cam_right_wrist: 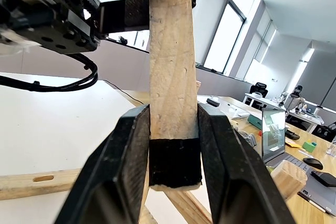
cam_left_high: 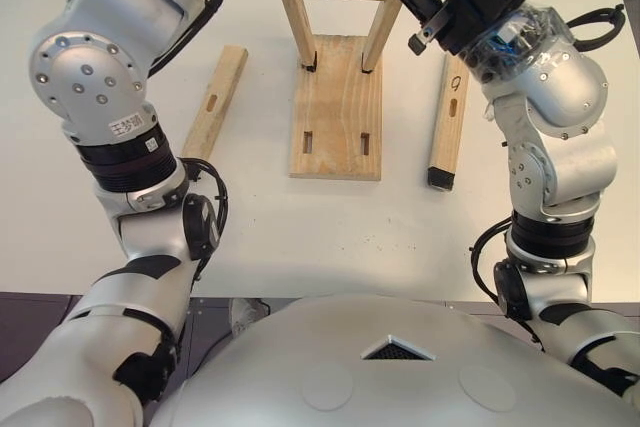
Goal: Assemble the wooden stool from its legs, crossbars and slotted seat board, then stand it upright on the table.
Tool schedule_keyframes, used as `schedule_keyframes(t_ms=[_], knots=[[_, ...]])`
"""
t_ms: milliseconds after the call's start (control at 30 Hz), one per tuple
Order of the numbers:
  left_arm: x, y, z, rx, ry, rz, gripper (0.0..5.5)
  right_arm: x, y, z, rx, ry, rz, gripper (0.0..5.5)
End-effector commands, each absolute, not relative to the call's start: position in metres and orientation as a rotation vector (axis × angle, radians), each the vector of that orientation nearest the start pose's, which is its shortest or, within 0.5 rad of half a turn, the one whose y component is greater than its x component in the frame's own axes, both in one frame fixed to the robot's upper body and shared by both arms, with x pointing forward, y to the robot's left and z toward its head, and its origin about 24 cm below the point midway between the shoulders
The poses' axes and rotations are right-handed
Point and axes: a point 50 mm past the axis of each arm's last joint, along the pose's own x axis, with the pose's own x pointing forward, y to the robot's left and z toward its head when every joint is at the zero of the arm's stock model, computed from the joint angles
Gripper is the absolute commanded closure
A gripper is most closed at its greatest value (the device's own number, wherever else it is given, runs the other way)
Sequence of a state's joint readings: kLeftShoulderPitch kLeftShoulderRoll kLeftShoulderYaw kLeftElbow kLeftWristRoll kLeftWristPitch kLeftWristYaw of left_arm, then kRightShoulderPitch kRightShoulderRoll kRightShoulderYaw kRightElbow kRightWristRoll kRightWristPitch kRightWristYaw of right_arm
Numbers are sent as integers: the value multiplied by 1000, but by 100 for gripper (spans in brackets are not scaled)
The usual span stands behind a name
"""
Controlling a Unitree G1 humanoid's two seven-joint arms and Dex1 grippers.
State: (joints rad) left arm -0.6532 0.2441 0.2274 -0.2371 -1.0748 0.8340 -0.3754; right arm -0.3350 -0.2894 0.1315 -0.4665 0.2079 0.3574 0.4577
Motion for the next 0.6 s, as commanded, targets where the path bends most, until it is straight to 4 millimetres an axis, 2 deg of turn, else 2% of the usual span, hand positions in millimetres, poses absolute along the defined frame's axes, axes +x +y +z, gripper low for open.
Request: schedule_keyframes(t_ms=[33,200,367,400,500,600], knots=[[295,127,240,-571,-185,-995,449,262,-102,189,-231,-363,766,421],[299,128,238,-576,-192,-960,509,265,-101,190,-249,-370,774,421],[306,138,235,-565,-216,-890,512,267,-97,191,-263,-378,777,421],[307,142,238,-555,-232,-874,512,266,-95,188,-269,-359,787,393],[309,158,251,-505,-265,-836,513,266,-94,176,-288,-274,815,331],[307,196,252,-413,-207,-764,513,269,-100,160,-339,-163,813,288]])
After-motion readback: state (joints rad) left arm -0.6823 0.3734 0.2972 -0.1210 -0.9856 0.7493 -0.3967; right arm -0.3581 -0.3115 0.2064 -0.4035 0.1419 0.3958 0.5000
